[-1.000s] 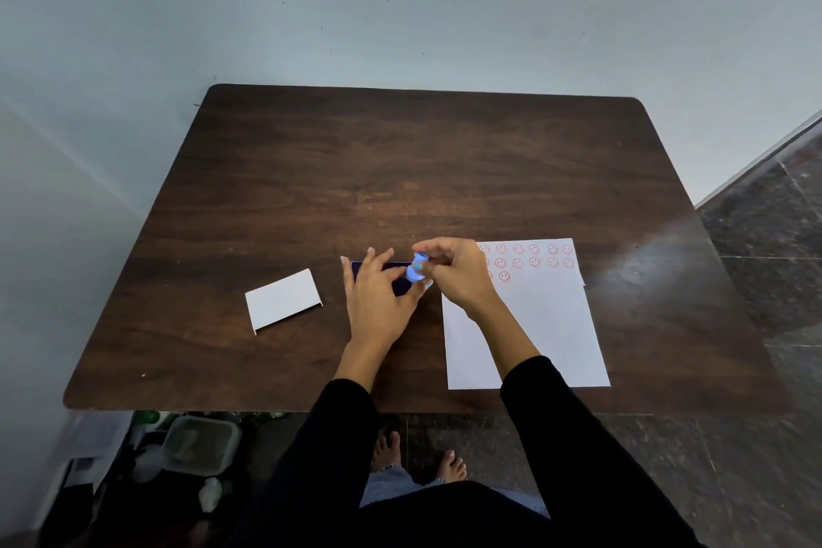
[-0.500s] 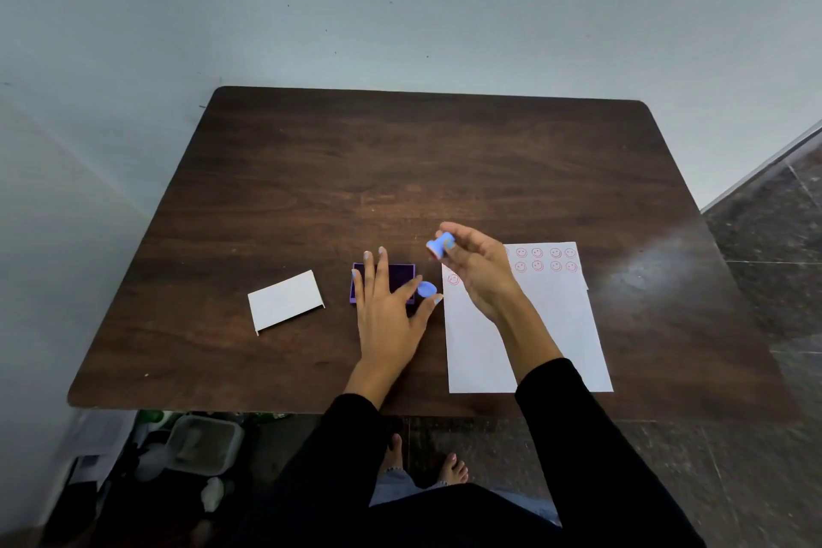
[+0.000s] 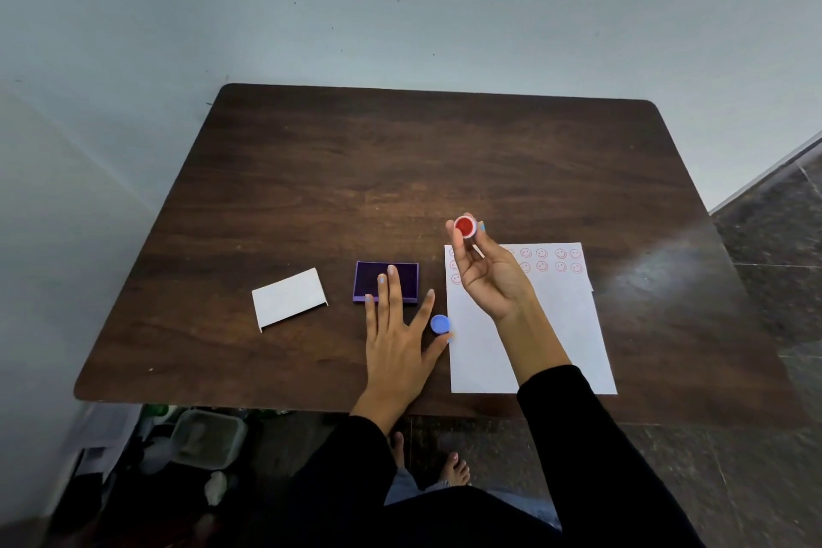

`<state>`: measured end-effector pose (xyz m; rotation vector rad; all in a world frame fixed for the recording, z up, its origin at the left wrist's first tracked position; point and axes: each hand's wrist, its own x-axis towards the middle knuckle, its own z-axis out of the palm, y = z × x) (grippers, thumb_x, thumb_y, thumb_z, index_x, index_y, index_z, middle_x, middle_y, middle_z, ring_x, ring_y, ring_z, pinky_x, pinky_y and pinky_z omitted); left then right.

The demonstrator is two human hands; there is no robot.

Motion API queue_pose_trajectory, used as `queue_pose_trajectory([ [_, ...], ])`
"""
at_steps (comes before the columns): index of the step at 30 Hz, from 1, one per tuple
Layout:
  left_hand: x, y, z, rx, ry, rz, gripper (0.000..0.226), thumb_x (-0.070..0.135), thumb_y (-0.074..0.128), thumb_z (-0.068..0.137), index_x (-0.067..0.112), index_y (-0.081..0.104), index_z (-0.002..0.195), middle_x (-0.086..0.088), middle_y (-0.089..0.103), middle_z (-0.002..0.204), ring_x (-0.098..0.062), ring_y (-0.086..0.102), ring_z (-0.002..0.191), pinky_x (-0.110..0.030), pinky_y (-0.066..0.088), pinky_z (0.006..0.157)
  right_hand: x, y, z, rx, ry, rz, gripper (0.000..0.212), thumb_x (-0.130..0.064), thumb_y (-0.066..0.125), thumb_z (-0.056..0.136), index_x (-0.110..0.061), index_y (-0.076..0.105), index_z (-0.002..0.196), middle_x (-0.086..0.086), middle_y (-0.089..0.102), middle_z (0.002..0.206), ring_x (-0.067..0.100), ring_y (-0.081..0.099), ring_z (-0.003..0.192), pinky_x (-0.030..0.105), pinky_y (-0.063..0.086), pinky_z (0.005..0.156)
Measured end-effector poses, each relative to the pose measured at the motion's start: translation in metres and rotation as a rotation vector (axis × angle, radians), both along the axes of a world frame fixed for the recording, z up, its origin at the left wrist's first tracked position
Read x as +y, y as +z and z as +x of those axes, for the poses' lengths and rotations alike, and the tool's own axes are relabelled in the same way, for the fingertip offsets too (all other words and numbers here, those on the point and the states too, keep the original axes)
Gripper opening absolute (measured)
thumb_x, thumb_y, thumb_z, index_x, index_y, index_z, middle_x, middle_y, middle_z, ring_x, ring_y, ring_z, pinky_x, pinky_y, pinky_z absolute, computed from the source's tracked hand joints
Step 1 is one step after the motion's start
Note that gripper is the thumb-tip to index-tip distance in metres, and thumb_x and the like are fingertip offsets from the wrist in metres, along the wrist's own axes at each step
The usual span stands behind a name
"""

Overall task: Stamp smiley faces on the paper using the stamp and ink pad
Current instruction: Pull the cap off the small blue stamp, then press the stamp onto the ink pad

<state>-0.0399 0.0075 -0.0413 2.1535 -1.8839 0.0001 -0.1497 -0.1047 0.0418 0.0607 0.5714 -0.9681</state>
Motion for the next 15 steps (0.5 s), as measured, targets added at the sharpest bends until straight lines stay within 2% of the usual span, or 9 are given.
queue_pose_trajectory([
  [3, 0.003, 0.001, 0.009, 0.082, 0.037, 0.02, 0.088, 0.073, 0.032, 0.081, 0.015, 0.026, 0.147, -0.019, 0.007, 0.155, -0.034, 0.007, 0.145, -0.048, 0.006, 0.117, 0.001, 0.0, 0.002, 0.065, 0.024, -0.014, 0.02, -0.006, 0.053, 0.091, 0.003, 0.061, 0.107, 0.021, 0.067, 0.108, 0.03, 0.07, 0.093, 0.031, 0.06, 0.075],
  [5, 0.002, 0.001, 0.023, 0.158, 0.114, 0.003, 0.1, 0.074, 0.039, 0.078, 0.007, 0.015, 0.149, -0.018, 0.001, 0.157, -0.03, -0.001, 0.146, -0.042, -0.003, 0.119, 0.002, -0.002, 0.006, 0.213, 0.042, -0.081, 0.019, -0.006, 0.054, 0.091, -0.001, 0.061, 0.107, 0.017, 0.066, 0.108, 0.027, 0.069, 0.095, 0.029, 0.06, 0.077],
  [7, -0.001, 0.004, 0.039, 0.194, 0.198, 0.016, 0.108, 0.074, 0.046, 0.076, 0.002, 0.008, 0.148, -0.019, 0.0, 0.158, -0.029, -0.004, 0.147, -0.04, -0.003, 0.119, 0.003, -0.005, 0.012, 0.427, 0.041, -0.176, 0.019, -0.005, 0.058, 0.089, -0.006, 0.061, 0.107, 0.012, 0.067, 0.101, 0.024, 0.068, 0.094, 0.028, 0.061, 0.072],
  [11, -0.007, 0.004, 0.056, 0.215, 0.228, 0.112, 0.112, 0.069, 0.054, 0.075, -0.004, 0.007, 0.146, -0.023, 0.005, 0.157, -0.031, 0.006, 0.147, -0.042, 0.007, 0.121, 0.01, -0.014, 0.031, 0.86, 0.135, -0.383, 0.022, -0.004, 0.062, 0.085, -0.007, 0.062, 0.107, 0.01, 0.067, 0.097, 0.018, 0.067, 0.089, 0.021, 0.059, 0.067],
  [13, -0.008, 0.004, 0.056, 0.185, 0.208, 0.128, 0.109, 0.069, 0.051, 0.077, -0.006, 0.012, 0.146, -0.025, 0.013, 0.155, -0.034, 0.011, 0.146, -0.043, 0.009, 0.12, 0.016, -0.02, 0.042, 0.983, 0.206, -0.468, 0.025, -0.002, 0.062, 0.086, -0.007, 0.061, 0.11, 0.011, 0.066, 0.101, 0.02, 0.067, 0.093, 0.024, 0.059, 0.074],
  [15, -0.009, 0.005, 0.056, 0.139, 0.182, 0.119, 0.103, 0.07, 0.041, 0.079, -0.007, 0.018, 0.144, -0.026, 0.019, 0.153, -0.037, 0.015, 0.145, -0.044, 0.007, 0.119, 0.021, -0.029, 0.05, 1.186, 0.25, -0.644, 0.028, -0.001, 0.061, 0.085, -0.009, 0.063, 0.111, 0.007, 0.066, 0.1, 0.021, 0.066, 0.097, 0.028, 0.057, 0.082],
])
